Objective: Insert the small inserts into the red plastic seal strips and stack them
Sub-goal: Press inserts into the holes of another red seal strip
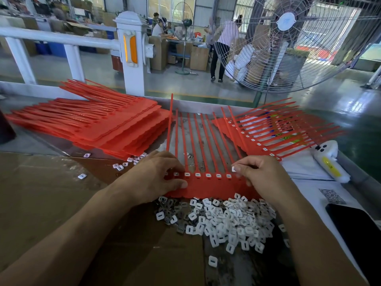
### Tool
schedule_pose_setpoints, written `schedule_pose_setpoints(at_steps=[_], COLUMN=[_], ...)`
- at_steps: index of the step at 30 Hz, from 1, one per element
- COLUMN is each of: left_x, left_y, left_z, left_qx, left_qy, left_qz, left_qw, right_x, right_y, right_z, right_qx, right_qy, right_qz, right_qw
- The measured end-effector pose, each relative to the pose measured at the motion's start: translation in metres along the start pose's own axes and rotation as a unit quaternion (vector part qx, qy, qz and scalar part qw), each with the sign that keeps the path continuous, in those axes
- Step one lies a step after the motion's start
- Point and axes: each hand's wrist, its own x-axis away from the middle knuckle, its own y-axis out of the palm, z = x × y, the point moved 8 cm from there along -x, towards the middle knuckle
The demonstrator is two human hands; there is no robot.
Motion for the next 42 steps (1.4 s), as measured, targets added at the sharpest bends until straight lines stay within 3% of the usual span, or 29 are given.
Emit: schedule_pose_setpoints(at_steps=[8,16,34,42], left_x=[-0.001,-0.001,-0.001,-0.001], left_y=[0.001,0.001,0.002,0.002], left_z=[-0.001,-0.001,0.000,-0.003], left_qx=[-0.001,-0.006,-0.015,-0.007], left_qy=[0.000,0.001,0.004,0.001], left_qz=[-0.001,-0.002,-0.004,-0.005], left_qw=[1.000,1.000,1.000,1.000], right_x=[-0.006,-0.008,-0.009,-0.011], right_y=[-0.011,-0.008,-0.010,-0.007], right_z=[0.020,0.017,0.023,0.019], right_qx=[0.040,0.148,0.113,0.169], right_qy=[0.051,0.051,0.079,0.075], right_qz=[0.056,0.023,0.068,0.069], right_qw=[0.996,0.987,0.988,0.980])
